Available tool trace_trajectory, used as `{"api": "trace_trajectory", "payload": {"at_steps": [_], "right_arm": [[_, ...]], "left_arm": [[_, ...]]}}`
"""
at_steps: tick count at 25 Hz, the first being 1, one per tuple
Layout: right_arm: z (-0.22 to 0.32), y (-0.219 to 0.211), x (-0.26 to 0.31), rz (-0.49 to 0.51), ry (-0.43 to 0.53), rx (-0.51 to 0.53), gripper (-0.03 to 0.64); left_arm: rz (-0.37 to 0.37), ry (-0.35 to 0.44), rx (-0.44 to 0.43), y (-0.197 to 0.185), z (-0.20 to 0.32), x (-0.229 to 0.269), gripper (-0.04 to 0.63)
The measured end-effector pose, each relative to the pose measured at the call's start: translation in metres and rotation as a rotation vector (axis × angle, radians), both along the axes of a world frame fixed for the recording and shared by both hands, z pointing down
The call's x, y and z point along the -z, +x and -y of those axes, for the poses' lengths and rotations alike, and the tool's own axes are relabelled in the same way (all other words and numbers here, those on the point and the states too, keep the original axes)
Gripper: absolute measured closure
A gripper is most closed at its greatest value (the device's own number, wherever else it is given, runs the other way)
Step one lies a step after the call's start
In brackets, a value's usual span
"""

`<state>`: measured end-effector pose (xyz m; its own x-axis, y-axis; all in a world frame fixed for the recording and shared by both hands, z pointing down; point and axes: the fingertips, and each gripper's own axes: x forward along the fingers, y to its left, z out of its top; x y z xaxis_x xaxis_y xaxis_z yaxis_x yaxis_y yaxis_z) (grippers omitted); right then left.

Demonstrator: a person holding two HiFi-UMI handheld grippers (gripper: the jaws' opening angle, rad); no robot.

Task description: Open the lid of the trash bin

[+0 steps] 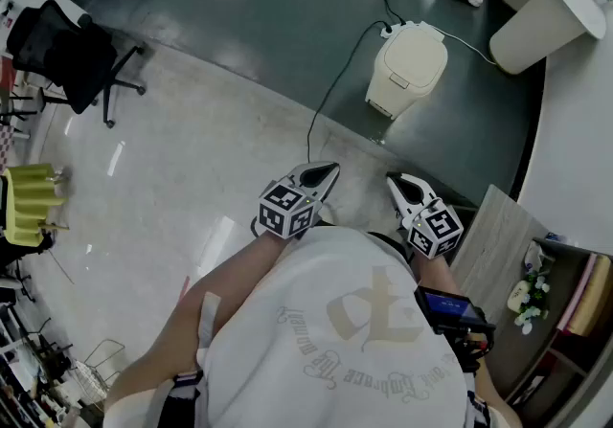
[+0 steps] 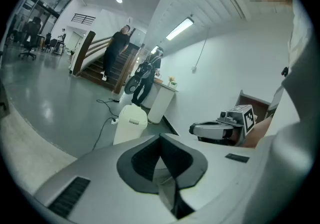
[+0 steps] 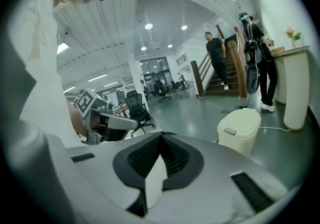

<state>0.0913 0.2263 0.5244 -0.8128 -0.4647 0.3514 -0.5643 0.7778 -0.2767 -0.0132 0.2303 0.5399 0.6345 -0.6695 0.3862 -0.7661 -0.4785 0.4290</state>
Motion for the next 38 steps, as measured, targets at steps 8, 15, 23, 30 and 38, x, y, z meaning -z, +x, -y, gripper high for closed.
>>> {"api": "trace_trajectory", "payload": {"at_steps": [8, 15, 23, 30, 38], "right_arm": [[-0.011, 0.021, 0.008, 0.000, 0.009, -0.018, 0.612], [-0.020, 0.038, 0.010, 0.006, 0.011, -0.070, 0.612], [-0.028, 0.043, 0.005, -0.001, -0.005, -0.132, 0.612], [-0.029, 0.045, 0.006, -0.009, 0.002, -0.173, 0.612], [-0.028, 0.041, 0.002, -0.026, 0.000, -0.164, 0.612]], "left_arm": [[0.001, 0.020, -0.006, 0.020, -0.009, 0.010, 0.581], [0.001, 0.025, -0.033, 0.033, -0.017, 0.011, 0.581], [-0.004, 0.020, -0.072, 0.039, -0.020, 0.008, 0.581], [-0.014, 0.022, -0.099, 0.040, -0.024, 0.005, 0.581], [-0.032, 0.027, -0.069, 0.033, -0.022, 0.001, 0.581]]}}
